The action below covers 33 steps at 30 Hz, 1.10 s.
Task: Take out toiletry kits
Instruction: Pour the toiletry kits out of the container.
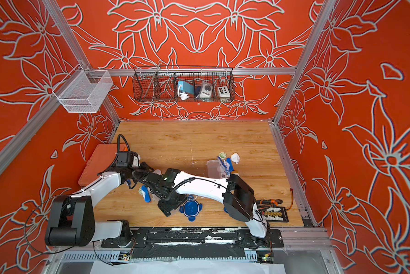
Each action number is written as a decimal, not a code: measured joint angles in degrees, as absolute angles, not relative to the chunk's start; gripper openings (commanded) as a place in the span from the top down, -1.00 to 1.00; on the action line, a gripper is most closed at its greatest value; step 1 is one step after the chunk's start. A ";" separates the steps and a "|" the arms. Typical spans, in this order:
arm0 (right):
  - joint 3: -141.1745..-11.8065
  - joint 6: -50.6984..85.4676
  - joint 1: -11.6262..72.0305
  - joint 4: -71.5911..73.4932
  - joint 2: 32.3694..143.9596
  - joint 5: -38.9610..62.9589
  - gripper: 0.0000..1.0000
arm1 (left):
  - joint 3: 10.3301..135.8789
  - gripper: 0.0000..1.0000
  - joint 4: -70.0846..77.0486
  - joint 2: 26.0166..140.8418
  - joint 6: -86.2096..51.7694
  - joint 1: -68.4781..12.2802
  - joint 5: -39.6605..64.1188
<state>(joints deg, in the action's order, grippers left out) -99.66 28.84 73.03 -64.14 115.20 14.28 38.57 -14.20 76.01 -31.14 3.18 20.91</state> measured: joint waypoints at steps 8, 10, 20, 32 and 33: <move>-98.17 28.82 73.03 -64.31 112.95 16.49 0.31 | 39.44 0.32 -14.55 74.56 -31.14 3.18 20.91; -97.93 28.82 73.03 -64.25 112.73 17.04 0.32 | 39.44 0.32 -14.63 74.39 -31.11 3.18 20.91; -94.32 28.86 73.01 -62.35 109.93 18.11 0.39 | 39.75 0.32 -15.42 74.37 -31.11 3.18 20.88; -100.40 28.38 72.27 -61.30 116.14 17.96 0.48 | 39.75 0.31 -15.94 74.32 -31.09 3.18 20.86; -100.62 28.27 72.27 -61.34 116.07 17.93 0.48 | 39.75 0.32 -15.94 74.30 -31.09 3.18 20.86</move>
<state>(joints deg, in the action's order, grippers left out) -100.62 28.27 72.27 -61.34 116.07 17.93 39.75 -15.94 74.30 -31.09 3.18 20.86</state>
